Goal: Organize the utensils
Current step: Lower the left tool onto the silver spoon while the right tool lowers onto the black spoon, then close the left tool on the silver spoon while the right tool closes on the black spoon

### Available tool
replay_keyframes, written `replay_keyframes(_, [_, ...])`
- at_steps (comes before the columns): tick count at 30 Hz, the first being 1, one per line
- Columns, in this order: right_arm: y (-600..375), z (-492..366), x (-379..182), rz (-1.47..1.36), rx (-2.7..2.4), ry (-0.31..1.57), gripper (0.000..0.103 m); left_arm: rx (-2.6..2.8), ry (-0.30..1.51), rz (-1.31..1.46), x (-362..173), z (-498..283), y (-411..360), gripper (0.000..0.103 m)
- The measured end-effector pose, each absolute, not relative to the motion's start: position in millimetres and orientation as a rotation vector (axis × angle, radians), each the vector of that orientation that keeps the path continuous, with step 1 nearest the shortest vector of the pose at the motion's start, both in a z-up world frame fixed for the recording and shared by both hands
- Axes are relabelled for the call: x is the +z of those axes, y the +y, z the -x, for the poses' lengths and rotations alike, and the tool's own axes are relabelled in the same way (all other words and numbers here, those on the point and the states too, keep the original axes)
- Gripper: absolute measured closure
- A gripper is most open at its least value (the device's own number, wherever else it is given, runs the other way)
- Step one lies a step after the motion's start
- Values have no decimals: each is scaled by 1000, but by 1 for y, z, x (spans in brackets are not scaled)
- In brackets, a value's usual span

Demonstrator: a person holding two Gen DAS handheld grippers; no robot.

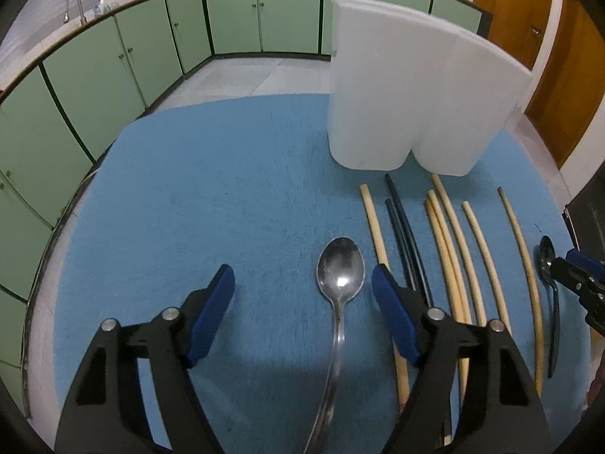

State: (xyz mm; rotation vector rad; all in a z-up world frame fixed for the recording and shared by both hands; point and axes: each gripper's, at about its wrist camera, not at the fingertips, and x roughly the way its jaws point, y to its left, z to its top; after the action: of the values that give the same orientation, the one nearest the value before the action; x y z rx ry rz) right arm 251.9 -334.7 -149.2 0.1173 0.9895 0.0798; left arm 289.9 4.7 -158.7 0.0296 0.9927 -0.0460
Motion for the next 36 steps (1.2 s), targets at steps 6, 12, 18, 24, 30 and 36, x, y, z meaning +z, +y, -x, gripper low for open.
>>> replay_keyframes(6, [-333, -258, -155, -121, 92, 1012, 52, -50, 1003, -17, -167, -303, 10, 34])
replay_keyframes(12, [-330, -268, -162, -125, 99, 1044, 62, -59, 1001, -16, -165, -309, 7, 36])
replay_keyframes(18, [-329, -271, -158, -127, 82, 1048, 64, -54, 996, -36, -165, -311, -2, 32])
replay_keyframes(24, [-333, -271, -161, -132, 76, 1058, 64, -60, 977, -35, -167, -304, -3, 38])
replay_keyframes(30, [-331, -270, -161, -125, 79, 1052, 71, -87, 956, -7, -162, -297, 1, 70])
replay_keyframes(36, [-332, -258, -151, -149, 130, 989, 71, -117, 944, 49, -160, -288, 12, 76])
